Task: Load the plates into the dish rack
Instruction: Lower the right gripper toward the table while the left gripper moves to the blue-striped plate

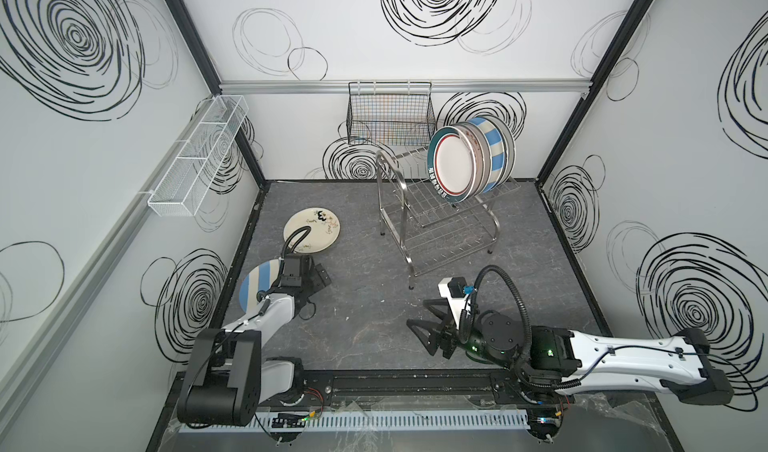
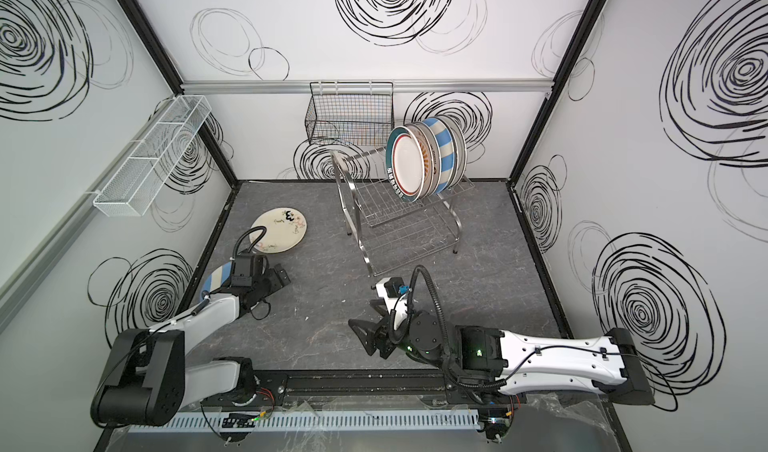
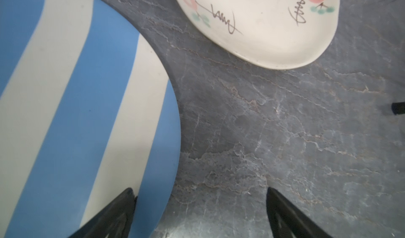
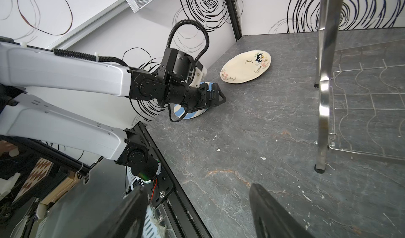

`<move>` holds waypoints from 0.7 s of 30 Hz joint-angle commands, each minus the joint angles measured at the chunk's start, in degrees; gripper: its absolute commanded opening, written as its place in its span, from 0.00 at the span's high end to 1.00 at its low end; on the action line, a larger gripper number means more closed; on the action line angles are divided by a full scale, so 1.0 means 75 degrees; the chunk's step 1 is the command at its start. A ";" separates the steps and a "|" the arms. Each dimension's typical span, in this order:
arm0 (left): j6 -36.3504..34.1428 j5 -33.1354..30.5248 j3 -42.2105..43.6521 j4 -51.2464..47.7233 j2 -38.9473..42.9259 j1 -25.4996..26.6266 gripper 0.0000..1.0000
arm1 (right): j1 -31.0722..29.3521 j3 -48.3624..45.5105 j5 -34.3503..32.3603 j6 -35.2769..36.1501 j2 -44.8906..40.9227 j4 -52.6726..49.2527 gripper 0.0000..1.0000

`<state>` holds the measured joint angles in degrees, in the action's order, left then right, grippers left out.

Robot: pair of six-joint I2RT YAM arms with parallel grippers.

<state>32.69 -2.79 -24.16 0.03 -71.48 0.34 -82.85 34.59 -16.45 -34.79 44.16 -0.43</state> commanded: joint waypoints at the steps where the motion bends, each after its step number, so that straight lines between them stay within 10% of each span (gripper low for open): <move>1: 0.0341 0.0825 0.0325 -0.0191 0.0074 -0.0008 0.04 | -0.0050 -0.0113 -0.0331 -0.0160 -0.0209 0.0092 0.23; 21: 0.2454 0.1386 0.0634 0.0041 0.1232 0.3364 0.04 | 0.1216 -0.1072 0.0889 -0.1669 -0.0473 0.0107 0.20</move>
<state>47.57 6.74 -19.57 -1.30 -61.06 23.09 -74.08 28.95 -12.93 -42.85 39.77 -2.81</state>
